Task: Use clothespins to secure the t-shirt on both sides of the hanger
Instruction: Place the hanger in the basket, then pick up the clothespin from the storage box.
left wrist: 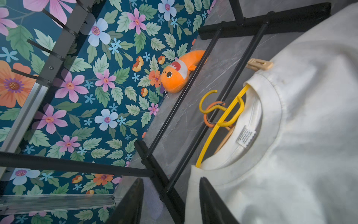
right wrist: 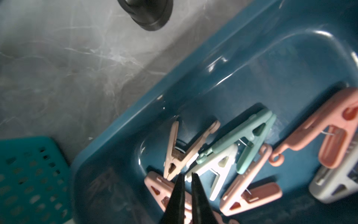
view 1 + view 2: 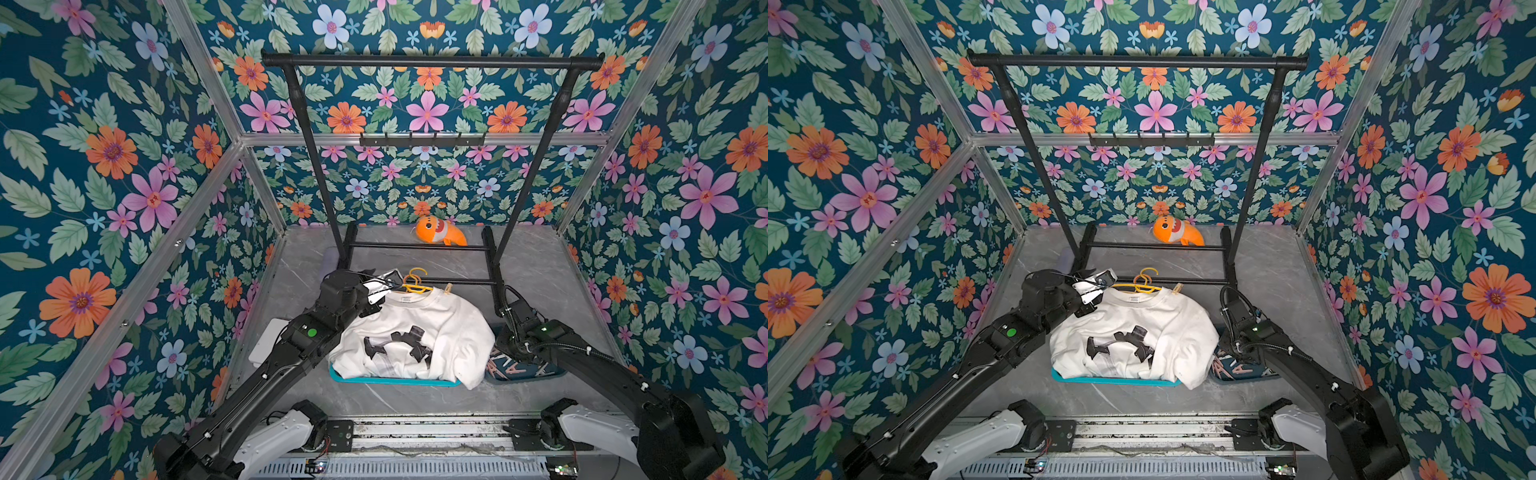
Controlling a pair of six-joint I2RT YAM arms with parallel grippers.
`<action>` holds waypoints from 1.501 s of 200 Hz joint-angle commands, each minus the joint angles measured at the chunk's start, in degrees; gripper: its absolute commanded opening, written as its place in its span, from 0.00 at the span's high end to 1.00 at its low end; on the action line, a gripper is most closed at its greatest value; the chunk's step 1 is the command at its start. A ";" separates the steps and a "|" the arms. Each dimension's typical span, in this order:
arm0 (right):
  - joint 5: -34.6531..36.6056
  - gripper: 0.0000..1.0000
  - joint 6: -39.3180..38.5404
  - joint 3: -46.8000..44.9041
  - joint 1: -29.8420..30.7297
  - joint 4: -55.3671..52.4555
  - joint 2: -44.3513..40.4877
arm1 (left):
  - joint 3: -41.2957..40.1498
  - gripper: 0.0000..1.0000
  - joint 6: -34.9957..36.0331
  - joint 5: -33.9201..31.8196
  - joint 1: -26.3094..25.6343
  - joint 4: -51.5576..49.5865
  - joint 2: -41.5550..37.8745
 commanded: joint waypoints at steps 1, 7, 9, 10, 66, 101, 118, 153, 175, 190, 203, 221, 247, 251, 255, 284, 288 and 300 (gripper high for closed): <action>2.13 0.88 2.83 0.34 0.04 0.75 1.03 | -1.75 0.51 -3.72 1.31 0.04 2.10 -1.32; 2.57 0.88 2.99 0.33 0.05 0.62 1.09 | -2.20 0.51 -3.94 1.23 0.04 2.29 -1.54; 2.73 0.88 3.10 0.33 0.01 0.56 1.05 | -2.32 0.51 -3.99 1.16 0.08 2.29 -1.59; 2.80 0.88 3.16 0.33 0.03 0.56 1.09 | -2.37 0.51 -4.00 1.19 0.10 2.33 -1.60; 4.28 0.86 5.19 -0.46 -0.02 2.11 2.65 | -3.04 0.50 -4.47 1.59 0.08 3.25 -1.62; 3.85 0.86 6.17 -1.33 0.01 4.09 3.96 | -3.28 0.50 -4.36 1.73 0.13 3.26 -1.70; 3.66 0.85 6.30 -1.44 0.04 4.46 4.55 | -3.30 0.50 -4.30 1.76 0.19 3.26 -1.70; 4.79 0.85 6.78 -1.53 0.00 4.41 4.80 | -3.30 0.50 -4.34 2.14 0.13 3.08 -1.70; 5.28 0.85 7.43 -1.58 0.04 4.83 3.26 | -3.39 0.50 -4.19 2.02 0.12 2.99 -1.70; 5.70 0.84 7.62 -2.07 -0.01 5.75 2.17 | -3.30 0.50 -4.17 1.88 0.13 2.99 -1.63; 5.85 0.82 7.77 -2.22 0.02 6.05 2.22 | -3.38 0.50 -4.10 2.10 0.15 3.08 -1.61; 5.69 0.81 7.79 -2.17 0.01 6.49 3.28 | -3.38 0.50 -4.11 2.18 0.14 3.02 -1.45; 5.33 0.78 8.29 -2.41 0.01 7.36 4.46 | -3.39 0.50 -4.11 2.19 0.12 2.90 -1.35; 5.33 0.78 8.40 -2.54 0.04 7.62 4.56 | -3.39 0.50 -4.11 2.19 0.12 2.82 -1.39; 5.40 0.78 8.45 -2.65 0.05 7.90 4.68 | -3.38 0.50 -4.02 2.23 0.14 2.82 -1.37; 5.16 0.76 8.67 -3.01 -0.02 9.55 5.99 | -3.37 0.50 -4.05 2.36 0.12 2.82 -1.36; 5.16 0.76 8.68 -2.96 0.04 9.66 6.23 | -3.39 0.50 -4.01 2.38 0.17 2.82 -1.40; 5.15 0.76 8.76 -3.01 0.04 9.92 6.81 | -3.30 0.50 -4.01 2.72 0.13 2.73 -1.26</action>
